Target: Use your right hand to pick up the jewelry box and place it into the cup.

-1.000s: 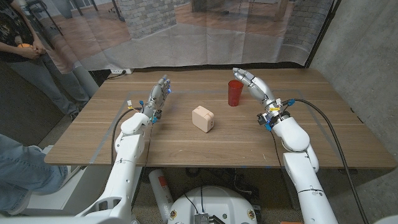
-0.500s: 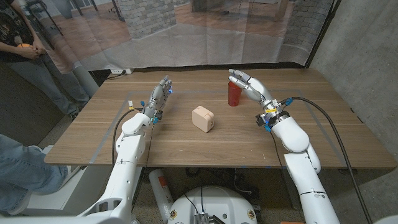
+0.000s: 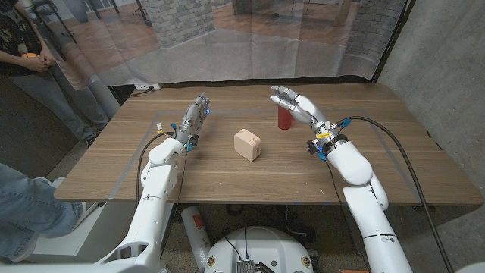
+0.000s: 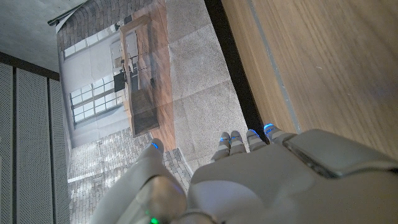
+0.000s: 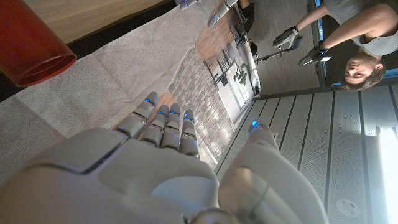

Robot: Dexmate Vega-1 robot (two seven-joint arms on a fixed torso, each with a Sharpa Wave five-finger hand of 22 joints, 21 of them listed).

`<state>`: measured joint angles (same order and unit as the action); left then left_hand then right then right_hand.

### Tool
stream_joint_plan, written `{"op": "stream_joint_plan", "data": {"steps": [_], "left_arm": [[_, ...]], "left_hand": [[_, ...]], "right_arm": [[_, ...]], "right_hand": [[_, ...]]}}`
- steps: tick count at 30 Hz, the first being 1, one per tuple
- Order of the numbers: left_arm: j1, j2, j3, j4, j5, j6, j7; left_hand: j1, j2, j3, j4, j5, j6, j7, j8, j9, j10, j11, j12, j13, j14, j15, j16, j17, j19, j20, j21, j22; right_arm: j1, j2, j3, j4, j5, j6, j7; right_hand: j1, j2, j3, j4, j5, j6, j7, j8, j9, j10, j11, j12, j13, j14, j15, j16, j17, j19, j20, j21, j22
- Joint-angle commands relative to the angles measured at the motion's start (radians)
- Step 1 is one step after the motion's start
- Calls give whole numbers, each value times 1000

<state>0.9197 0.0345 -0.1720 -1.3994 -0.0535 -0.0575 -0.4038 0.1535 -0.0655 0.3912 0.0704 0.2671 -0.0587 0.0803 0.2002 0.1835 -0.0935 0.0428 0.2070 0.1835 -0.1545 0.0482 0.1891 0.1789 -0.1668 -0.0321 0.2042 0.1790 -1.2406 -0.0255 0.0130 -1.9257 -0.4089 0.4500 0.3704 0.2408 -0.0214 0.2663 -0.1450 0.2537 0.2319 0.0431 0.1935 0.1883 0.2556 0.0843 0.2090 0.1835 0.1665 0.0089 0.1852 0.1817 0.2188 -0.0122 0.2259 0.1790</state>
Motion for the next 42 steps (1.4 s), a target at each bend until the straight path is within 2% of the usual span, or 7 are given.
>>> {"op": "stream_joint_plan", "data": {"steps": [1,6,27,35,42], "left_arm": [[-1,1,0,-1,1,2,2],[-1,-1,-1,0,1,0,6],[-2,1,-4,9,-3,-10,5],[-4,0,-5,13,-4,-11,4],[-2,0,-5,11,-4,-11,2]], "left_hand": [[12,0,-4,1,5,6,2,5,2,8,-1,2,3,1,-2,-1,3,-29,-11,-1,3],[12,0,-5,1,5,7,1,5,3,8,-2,2,3,1,-1,-1,3,-30,-8,-1,3],[14,2,-8,1,6,8,-4,3,3,4,-6,-1,3,-1,-2,-1,3,-33,-4,-2,4],[15,3,-9,1,6,0,-4,0,3,1,-7,-3,3,-1,-4,-2,3,-34,-5,-2,4],[16,4,-10,1,6,0,-5,-1,3,0,-9,-3,3,-1,-5,-2,3,-35,-1,-2,4]], "right_arm": [[5,-9,-31,-19,-54,-18,-1],[10,-15,-37,-19,-61,-23,2],[7,-26,-91,-48,-218,-28,-49],[6,-29,-109,-54,-256,-33,-63],[0,-32,-125,-67,-288,-47,-65]], "right_hand": [[15,-2,3,-7,-4,3,-4,6,2,0,-2,5,3,6,2,3,-1,4,5,-1,2],[24,-3,4,-11,-4,2,-5,6,2,1,0,5,3,8,3,4,-1,4,6,-3,2],[78,-22,12,-29,7,-7,-8,6,2,-8,-1,2,4,16,9,5,-1,17,25,-7,0],[104,-29,16,-34,14,-8,-7,7,2,-20,-9,-2,4,14,10,3,-1,19,28,-10,0],[128,-37,20,-35,21,-11,-5,7,2,-25,-11,-3,4,14,22,3,0,25,32,-12,0]]}}
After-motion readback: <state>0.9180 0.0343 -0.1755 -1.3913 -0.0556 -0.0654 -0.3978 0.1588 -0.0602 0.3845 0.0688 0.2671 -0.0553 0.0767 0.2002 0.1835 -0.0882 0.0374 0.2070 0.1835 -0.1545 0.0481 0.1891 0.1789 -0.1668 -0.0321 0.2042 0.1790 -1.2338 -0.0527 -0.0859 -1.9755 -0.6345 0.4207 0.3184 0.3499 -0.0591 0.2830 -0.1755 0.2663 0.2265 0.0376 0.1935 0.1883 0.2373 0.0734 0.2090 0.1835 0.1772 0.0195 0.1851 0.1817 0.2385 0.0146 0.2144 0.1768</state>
